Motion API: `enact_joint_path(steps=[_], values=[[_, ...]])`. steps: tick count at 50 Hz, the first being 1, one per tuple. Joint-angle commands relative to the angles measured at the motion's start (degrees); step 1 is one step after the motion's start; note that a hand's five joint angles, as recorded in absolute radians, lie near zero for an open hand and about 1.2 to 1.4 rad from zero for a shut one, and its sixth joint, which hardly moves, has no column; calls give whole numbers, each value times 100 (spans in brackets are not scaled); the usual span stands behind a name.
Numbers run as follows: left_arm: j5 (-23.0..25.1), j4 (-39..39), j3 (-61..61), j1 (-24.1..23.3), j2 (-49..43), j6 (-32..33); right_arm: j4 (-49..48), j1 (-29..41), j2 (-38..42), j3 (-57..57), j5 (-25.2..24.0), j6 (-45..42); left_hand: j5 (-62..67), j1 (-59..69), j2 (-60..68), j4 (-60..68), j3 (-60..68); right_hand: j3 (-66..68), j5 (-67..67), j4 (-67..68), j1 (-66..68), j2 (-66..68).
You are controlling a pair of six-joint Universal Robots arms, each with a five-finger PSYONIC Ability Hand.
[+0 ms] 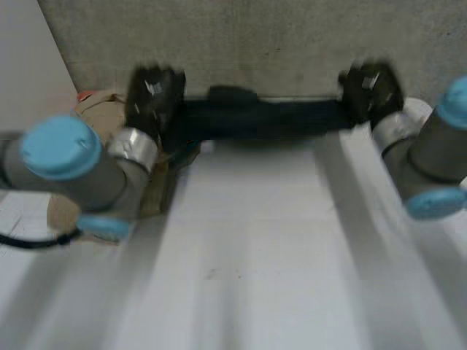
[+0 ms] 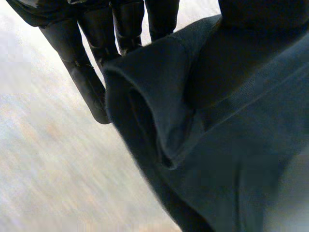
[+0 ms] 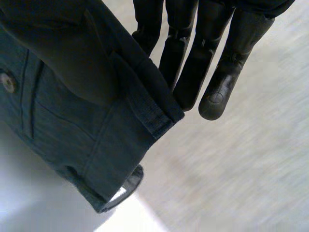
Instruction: Fold the laundry.
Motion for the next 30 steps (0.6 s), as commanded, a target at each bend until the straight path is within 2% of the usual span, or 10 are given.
enact_joint_path(steps=[1, 5, 14, 19, 23, 30], values=[[-9, -1184, -729, -256, -404, 74, 1279, 137, 582, 682, 15, -825, 1265, 1593, 1127, 1110, 1158, 1230, 1421, 1177, 2292, 1245], [9, -2009, -1150, -308, -256, 74, 1868, 137, 416, 1078, -46, -975, 1265, 1593, 1127, 1110, 1158, 1230, 1421, 1177, 2292, 1245], [-9, -2460, -2004, -326, 904, 258, 3230, 14, -595, 1860, -81, -1238, 1265, 1593, 1127, 1110, 1158, 1230, 1421, 1177, 2292, 1245], [-26, -2837, -2417, -458, 1520, 627, 4091, -293, -1121, 2378, -178, -1974, 1265, 1593, 1127, 1110, 1158, 1230, 1421, 1177, 2292, 1245], [-62, -3294, -2645, -537, 1644, 865, 4347, -574, -1394, 2730, -266, -2467, 1265, 1593, 1127, 1110, 1158, 1230, 1421, 1177, 2292, 1245], [-79, -3637, -2707, -669, 1635, 891, 4418, -716, -1492, 2986, -275, -2583, 1265, 1593, 1127, 1110, 1158, 1230, 1421, 1177, 2292, 1245]])
